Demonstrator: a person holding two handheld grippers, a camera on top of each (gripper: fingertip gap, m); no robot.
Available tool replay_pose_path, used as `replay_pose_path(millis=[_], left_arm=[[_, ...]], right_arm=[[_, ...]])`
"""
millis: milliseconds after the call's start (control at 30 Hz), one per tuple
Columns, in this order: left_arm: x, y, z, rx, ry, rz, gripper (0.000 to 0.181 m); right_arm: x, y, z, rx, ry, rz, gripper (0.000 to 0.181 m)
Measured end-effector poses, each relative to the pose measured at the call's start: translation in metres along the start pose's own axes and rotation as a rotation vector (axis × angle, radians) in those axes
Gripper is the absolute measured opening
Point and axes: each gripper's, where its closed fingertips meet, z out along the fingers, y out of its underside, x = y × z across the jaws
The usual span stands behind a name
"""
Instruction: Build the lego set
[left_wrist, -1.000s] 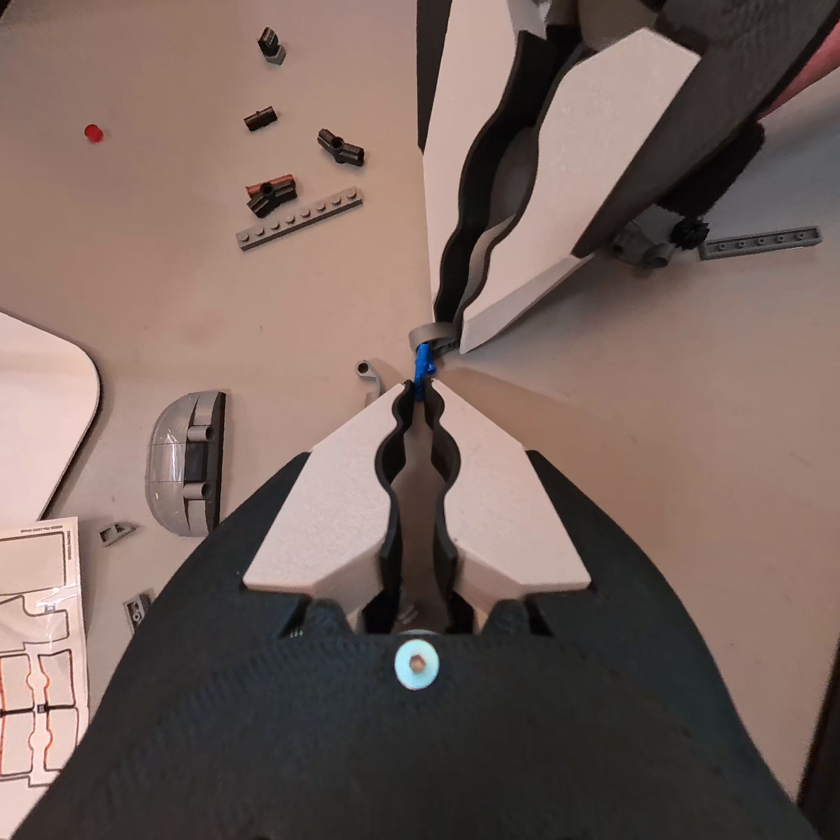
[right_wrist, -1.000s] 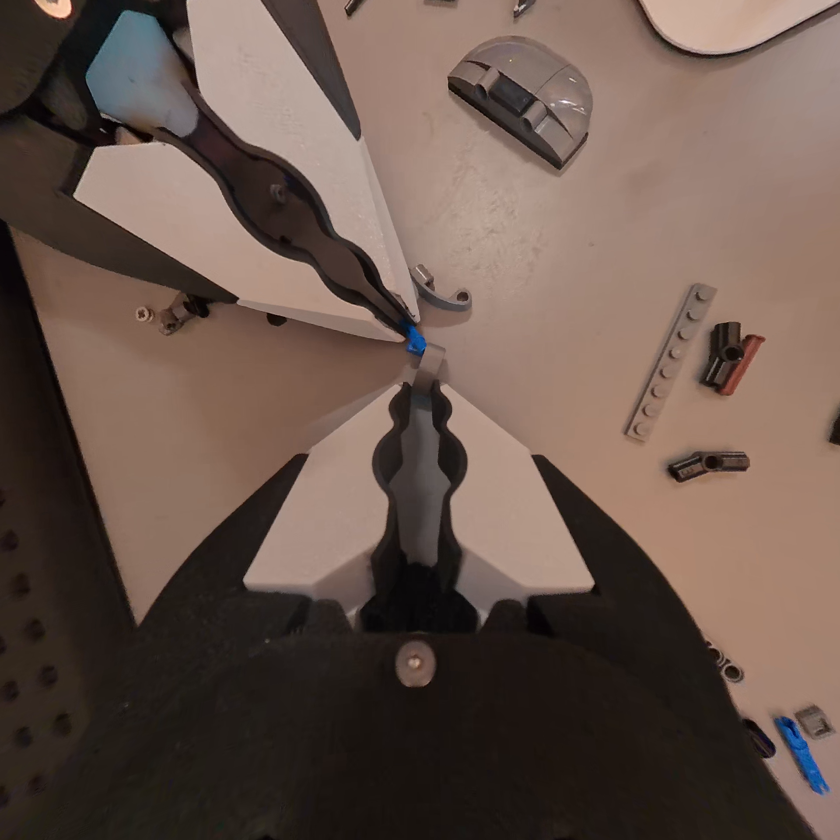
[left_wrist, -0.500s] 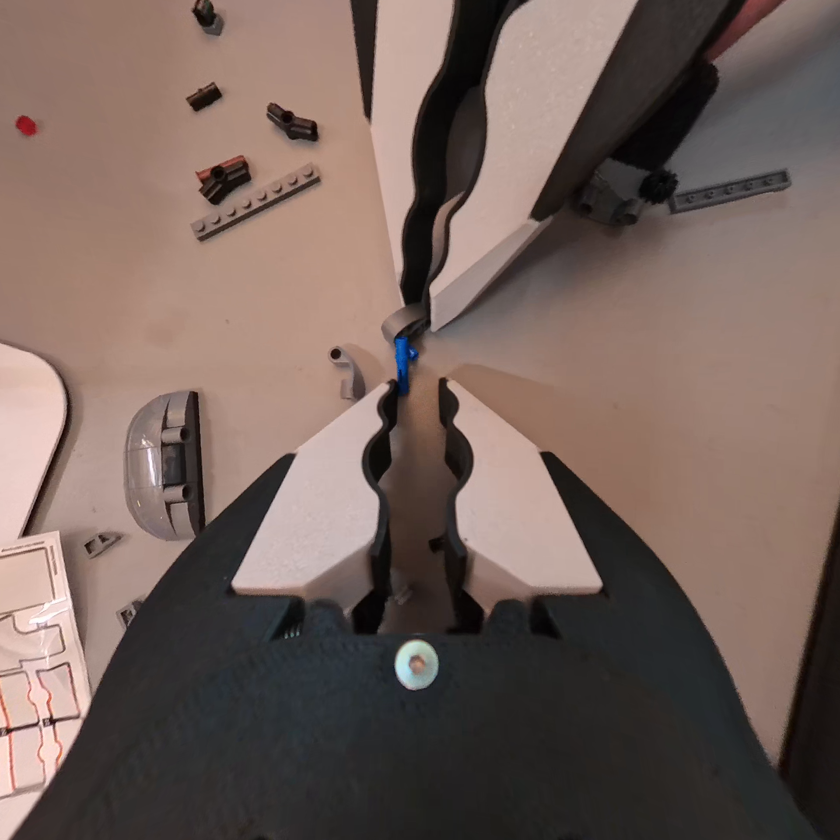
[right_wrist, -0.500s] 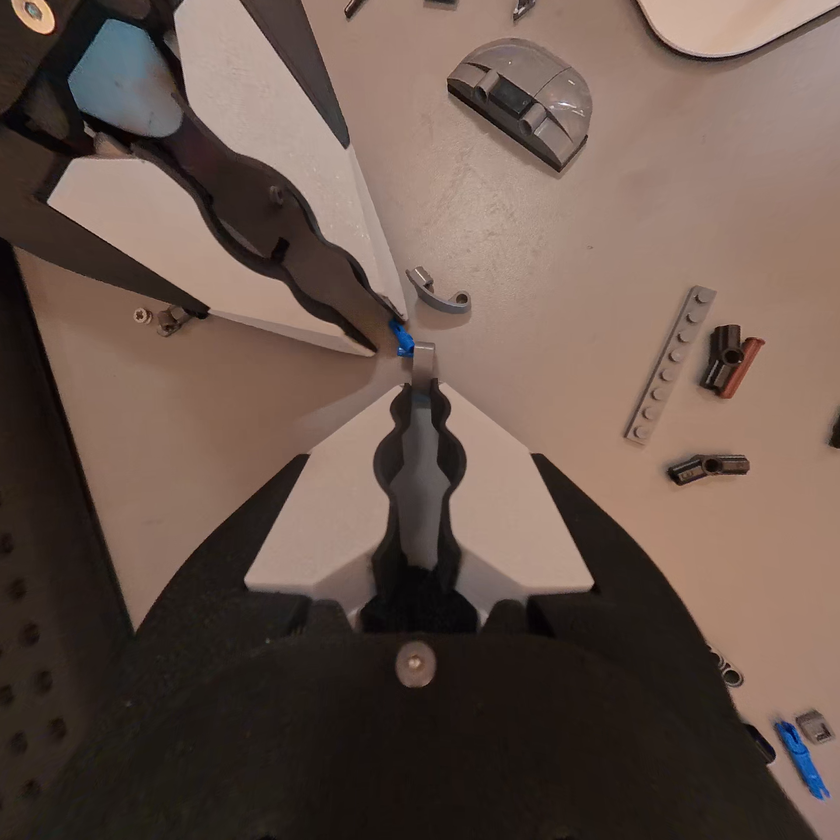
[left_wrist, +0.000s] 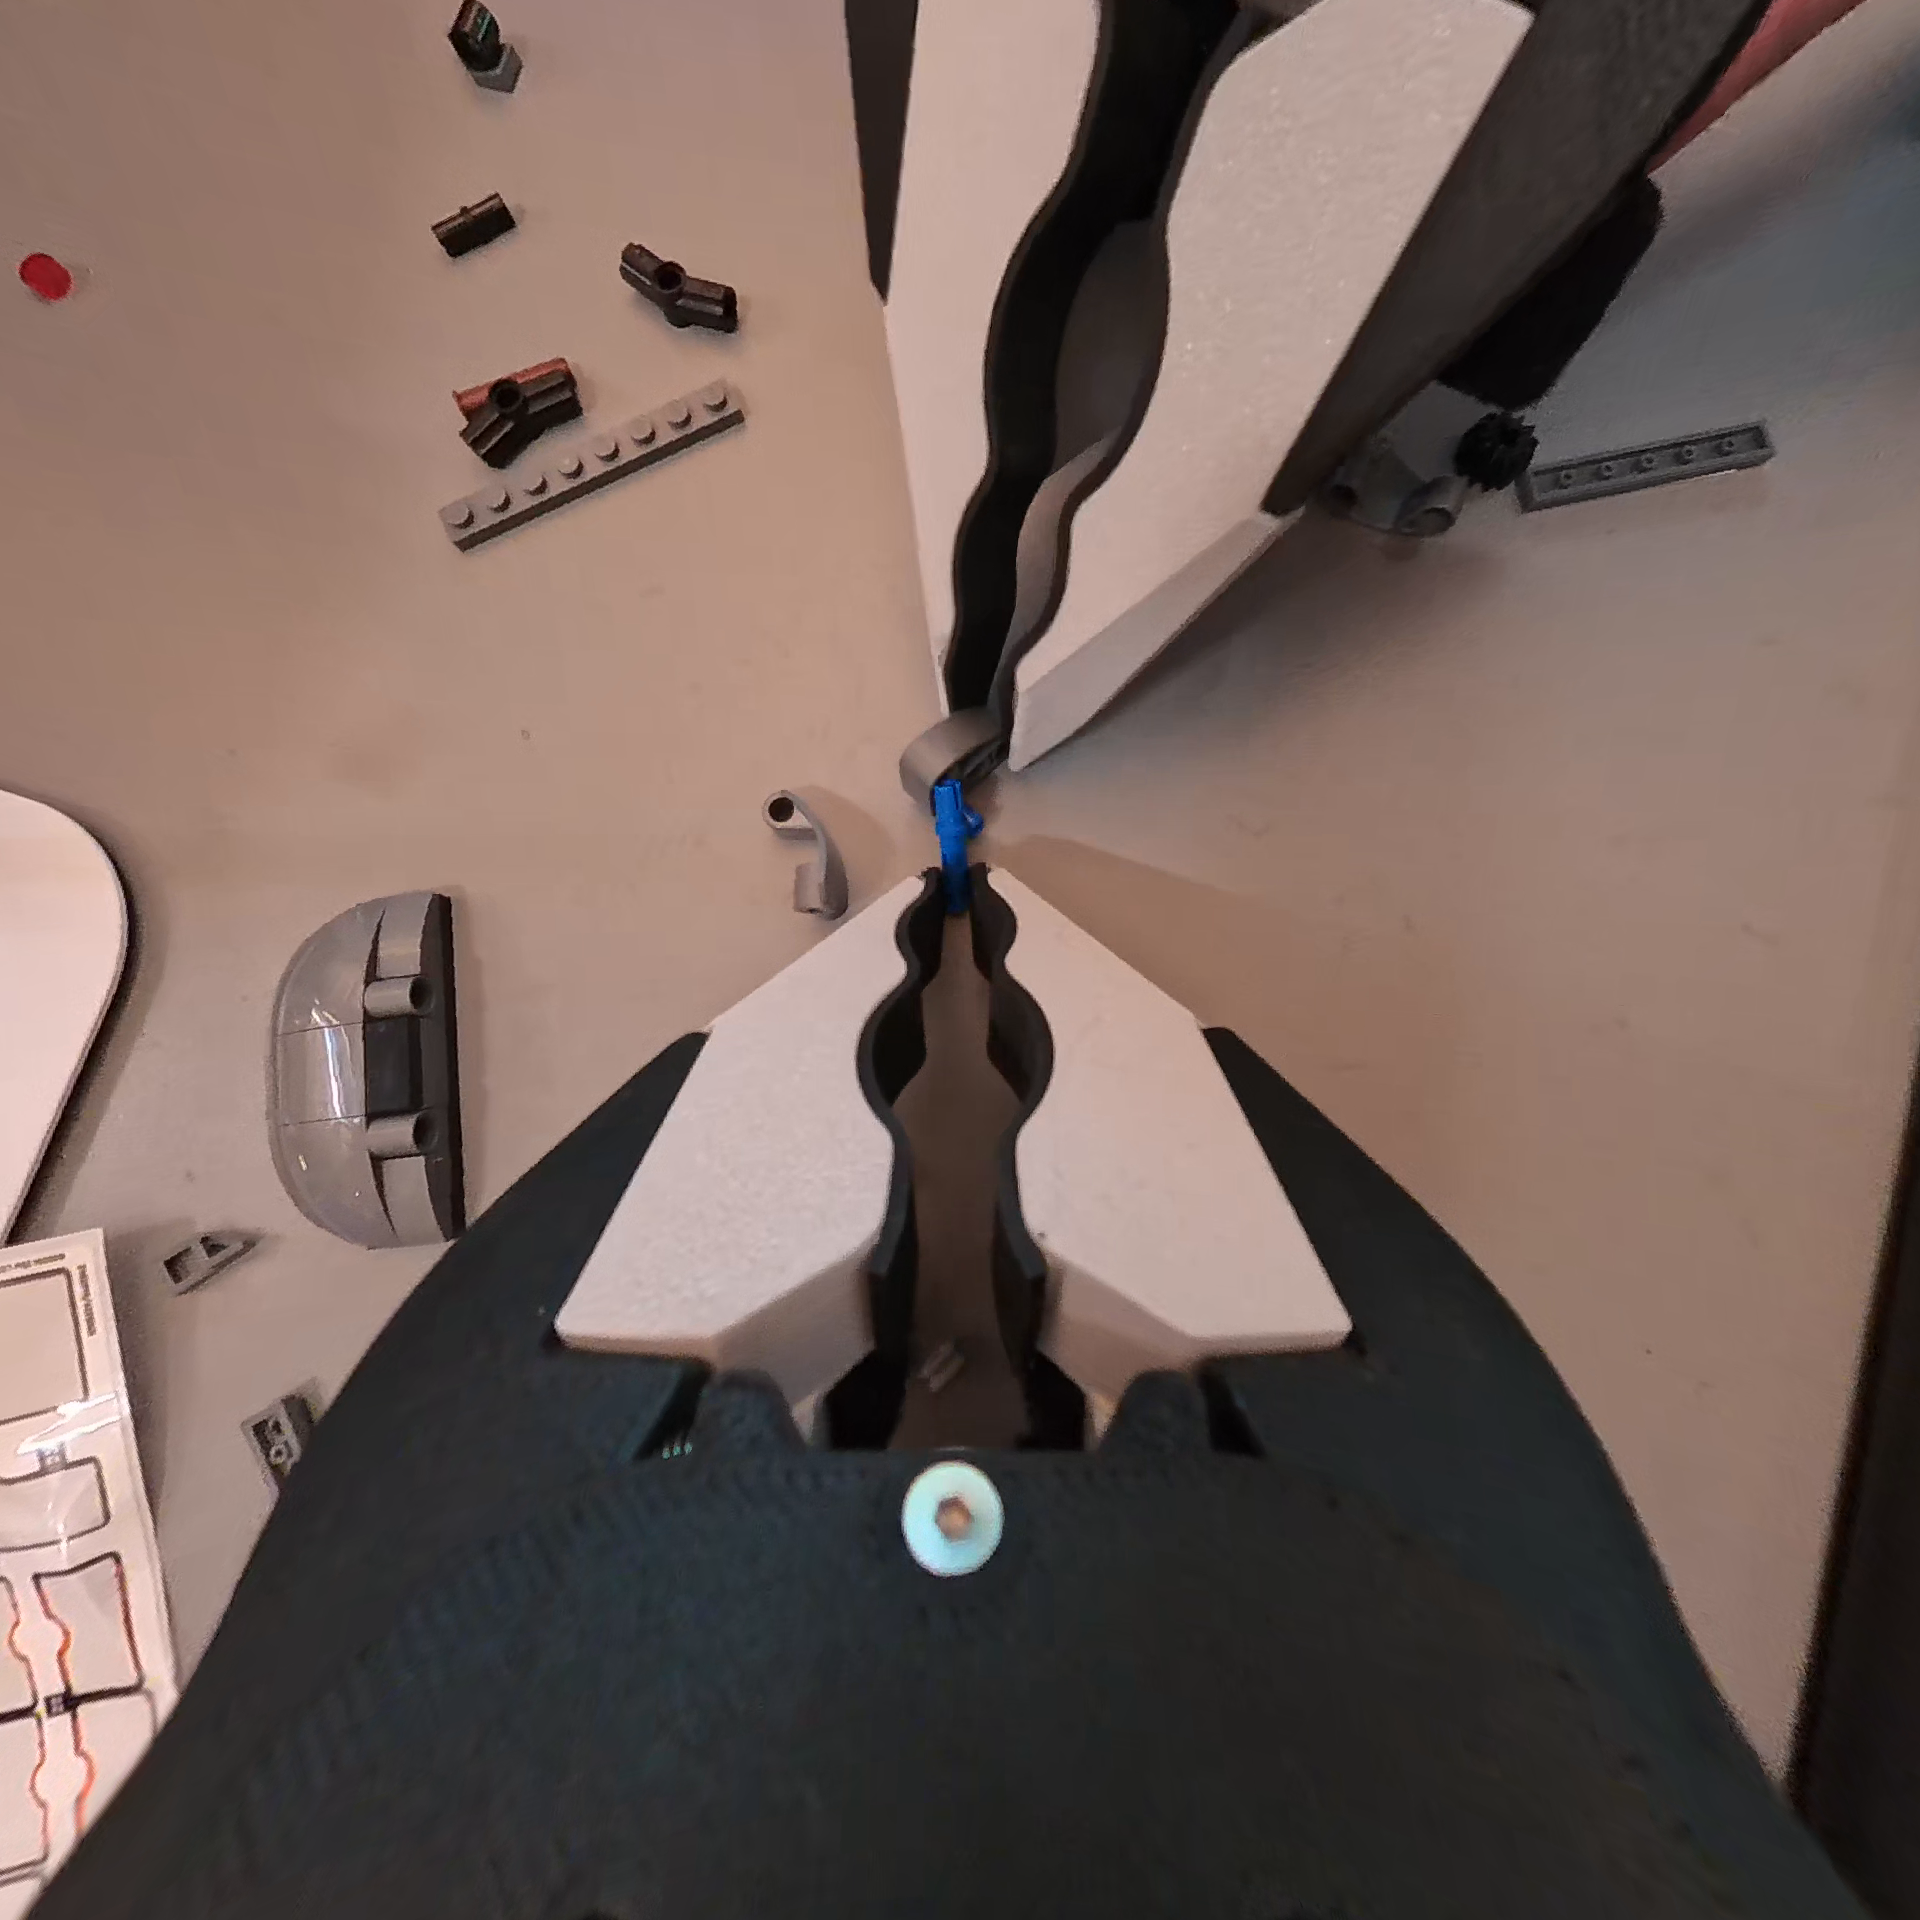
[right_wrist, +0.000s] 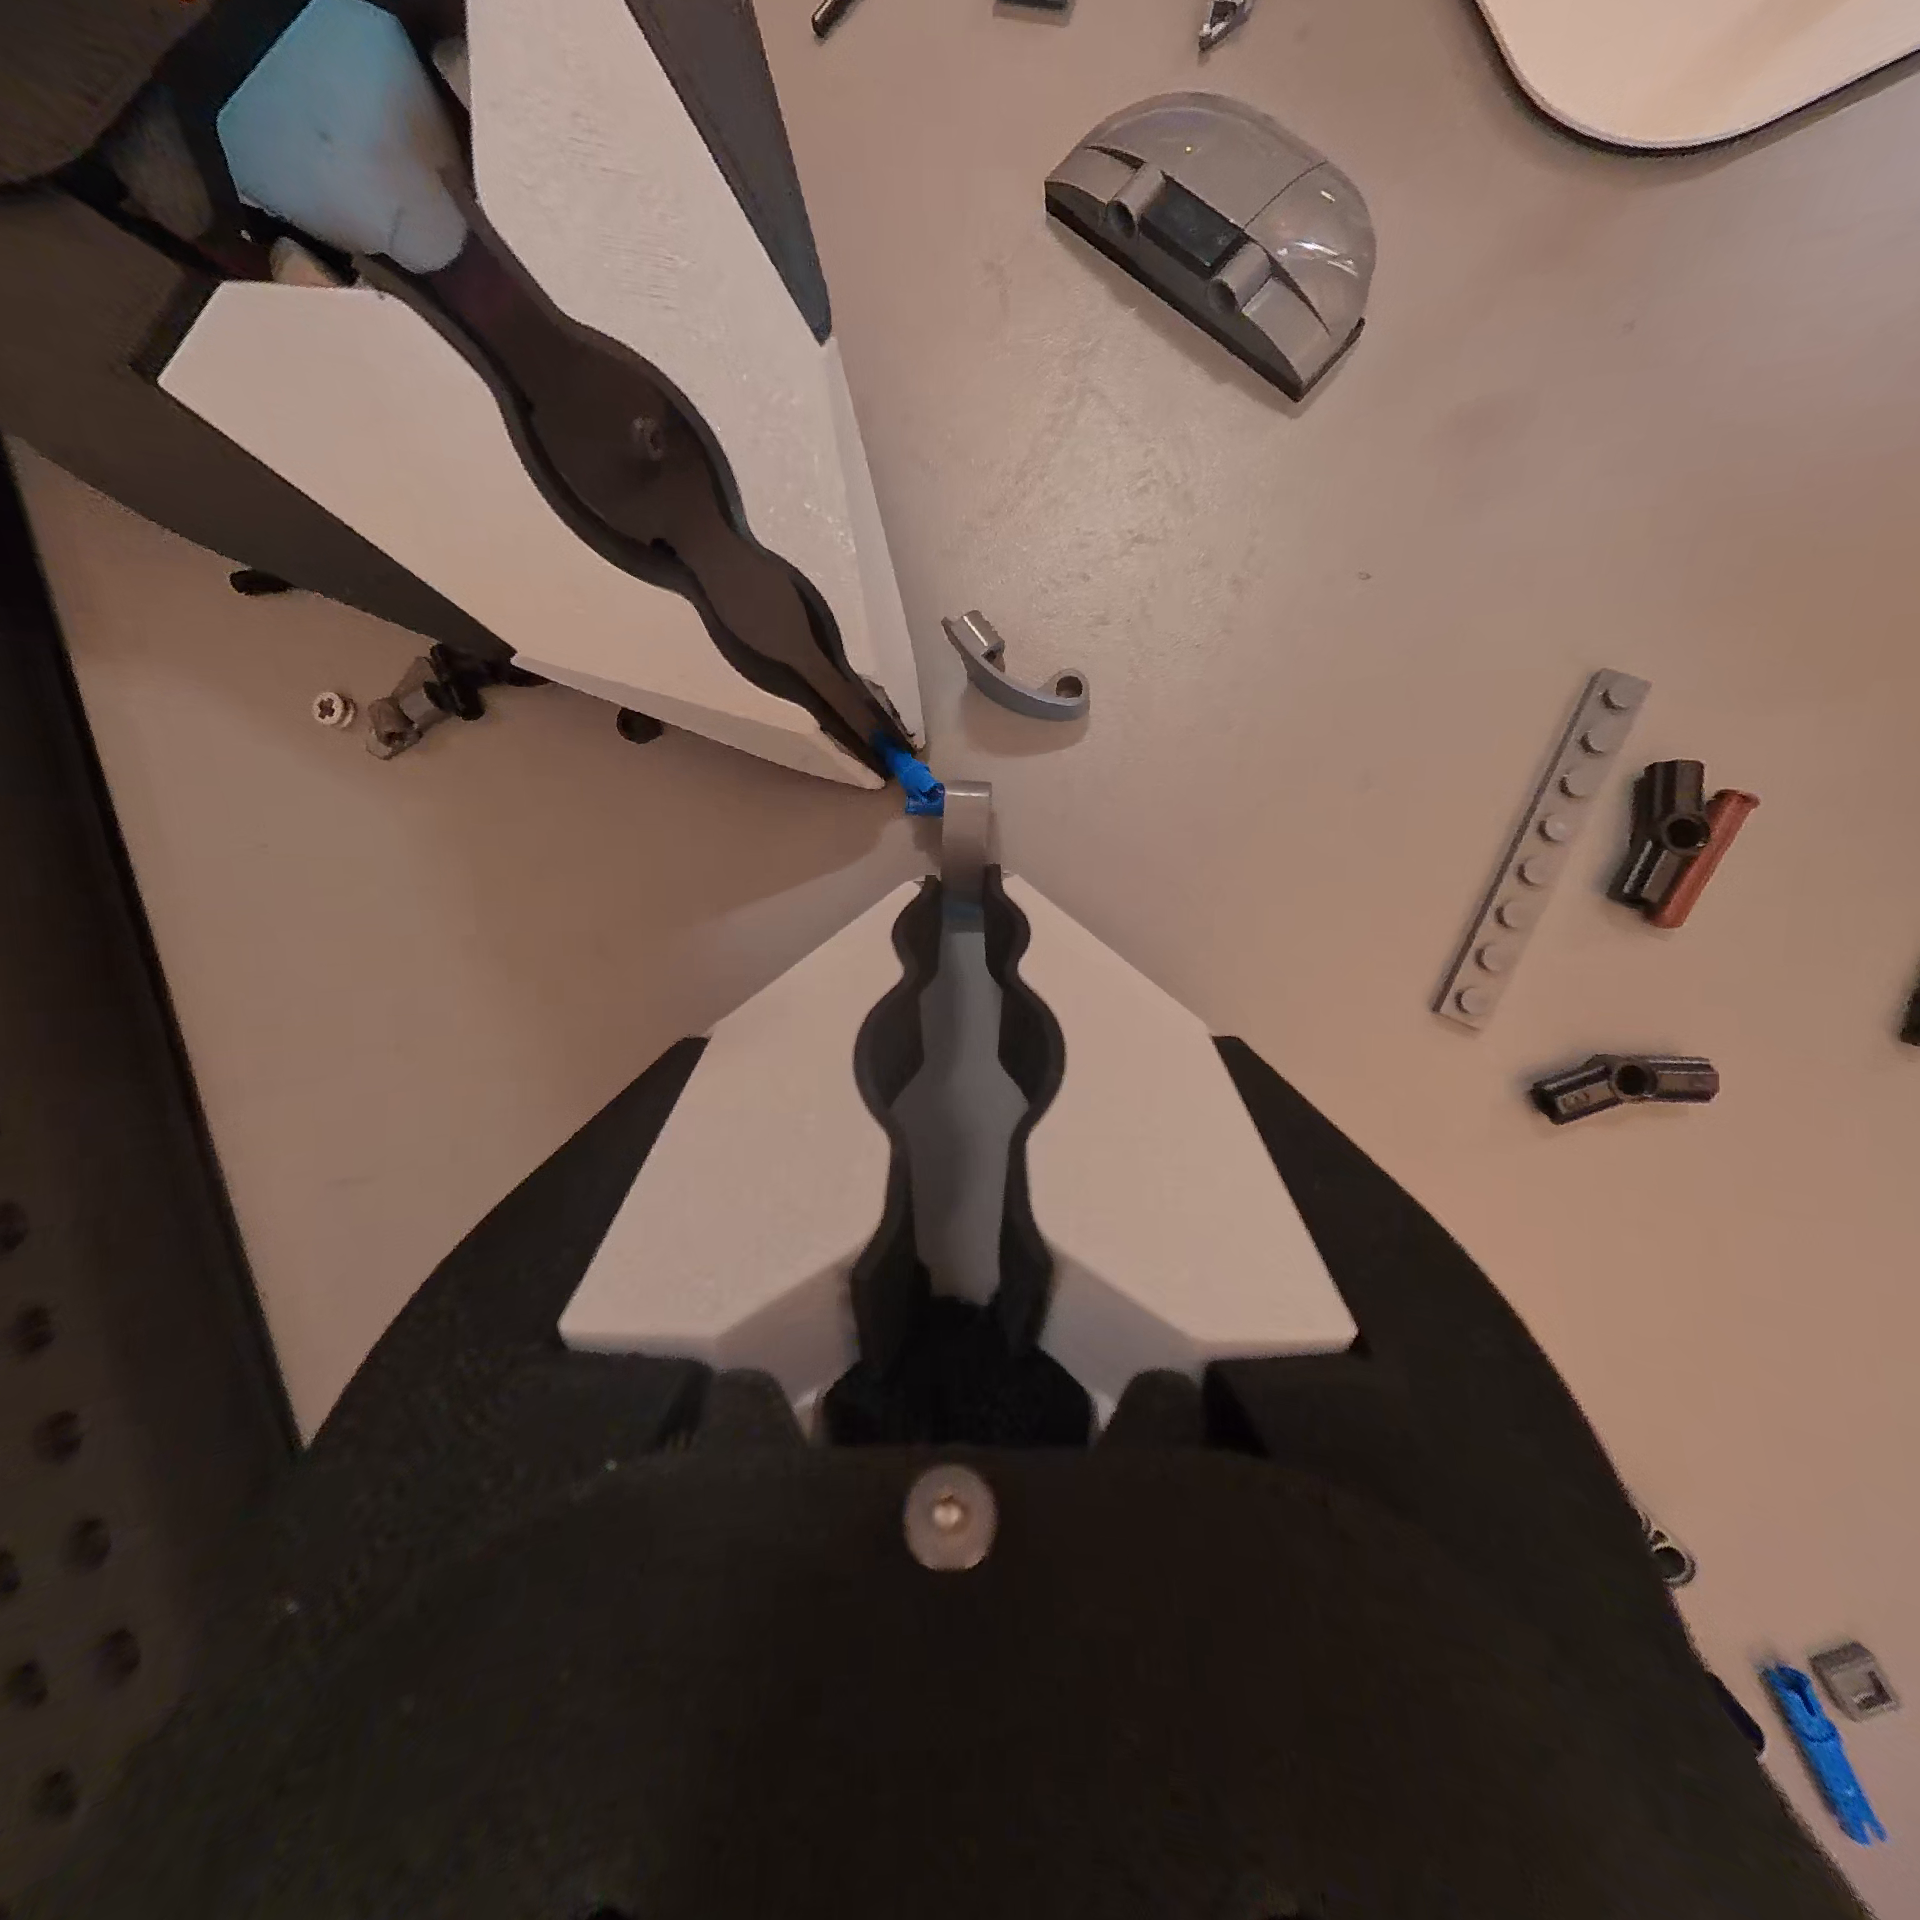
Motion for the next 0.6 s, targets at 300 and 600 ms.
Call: replay_pose_path(millis=[300, 600], left_arm=[[0.002, -0.003, -0.004, 0.019, 0.034, -0.039, 0.002], [0.011, -0.012, -0.009, 0.062, 0.052, 0.038, 0.002]], right_arm=[[-0.002, -0.005, -0.005, 0.016, 0.016, -0.067, 0.009], [-0.012, -0.019, -0.012, 0.099, 0.037, -0.258, 0.013]])
